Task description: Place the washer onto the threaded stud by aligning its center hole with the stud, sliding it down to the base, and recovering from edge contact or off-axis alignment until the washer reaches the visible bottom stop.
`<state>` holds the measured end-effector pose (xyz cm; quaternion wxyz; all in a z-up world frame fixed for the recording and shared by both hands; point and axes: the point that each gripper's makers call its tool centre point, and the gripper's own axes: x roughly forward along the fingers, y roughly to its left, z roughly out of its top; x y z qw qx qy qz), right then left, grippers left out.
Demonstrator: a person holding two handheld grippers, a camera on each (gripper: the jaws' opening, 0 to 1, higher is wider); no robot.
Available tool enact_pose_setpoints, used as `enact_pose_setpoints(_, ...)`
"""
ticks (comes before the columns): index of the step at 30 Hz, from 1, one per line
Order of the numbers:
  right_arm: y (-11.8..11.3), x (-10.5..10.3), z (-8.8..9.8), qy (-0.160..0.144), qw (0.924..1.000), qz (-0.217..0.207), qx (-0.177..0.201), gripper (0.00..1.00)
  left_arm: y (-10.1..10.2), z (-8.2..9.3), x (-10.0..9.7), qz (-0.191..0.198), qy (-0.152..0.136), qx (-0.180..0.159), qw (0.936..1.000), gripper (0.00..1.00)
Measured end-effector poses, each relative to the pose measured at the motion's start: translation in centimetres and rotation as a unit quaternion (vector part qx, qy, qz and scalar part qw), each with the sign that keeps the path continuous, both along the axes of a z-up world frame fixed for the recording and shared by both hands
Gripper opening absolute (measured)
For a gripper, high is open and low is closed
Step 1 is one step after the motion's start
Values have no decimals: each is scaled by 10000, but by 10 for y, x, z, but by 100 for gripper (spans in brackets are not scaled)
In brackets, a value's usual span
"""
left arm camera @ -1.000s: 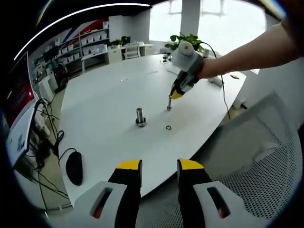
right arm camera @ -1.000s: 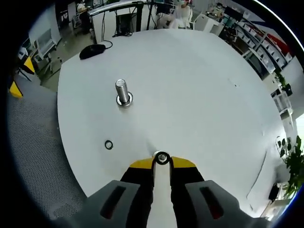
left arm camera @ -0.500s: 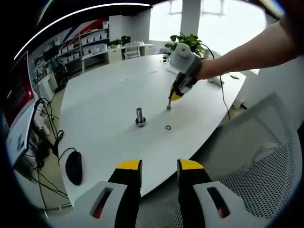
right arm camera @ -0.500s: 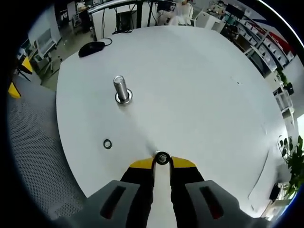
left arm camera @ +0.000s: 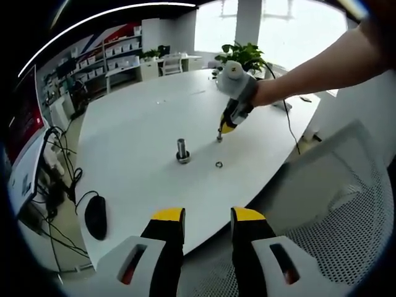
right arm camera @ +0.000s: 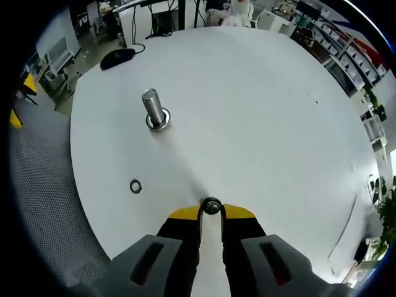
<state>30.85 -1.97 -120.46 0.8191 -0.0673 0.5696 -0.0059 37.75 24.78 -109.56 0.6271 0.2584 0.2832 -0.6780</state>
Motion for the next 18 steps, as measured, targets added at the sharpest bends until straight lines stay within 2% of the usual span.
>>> enact_pose_setpoints(4, -1, -2, -6, 55, 10000, -21, 39, 14, 0, 0, 0, 19, 5, 14, 10000, 28)
enact_pose_setpoints(5, -2, -2, -8, 82, 10000, -18, 44, 12, -1, 0, -1, 12, 13, 26, 10000, 28)
enact_pose_setpoints(6, -3, -9, -12, 294, 9995, 66, 27, 4, 0, -1, -1, 7, 13, 36, 10000, 27)
enact_pose_setpoints(9, 0, -5, -14, 91, 9997, -90, 210, 4, 0, -2, 0, 5, 18, 47, 10000, 27)
enact_pose_setpoints(12, -1, -8, -22, 210, 9996, -74, 180, 4, 0, -2, 0, 11, 26, 57, 10000, 27)
enact_pose_setpoints(18, 2, -7, -27, 151, 9996, -66, 226, 8, 0, -3, 0, 10, 38, 67, 10000, 27)
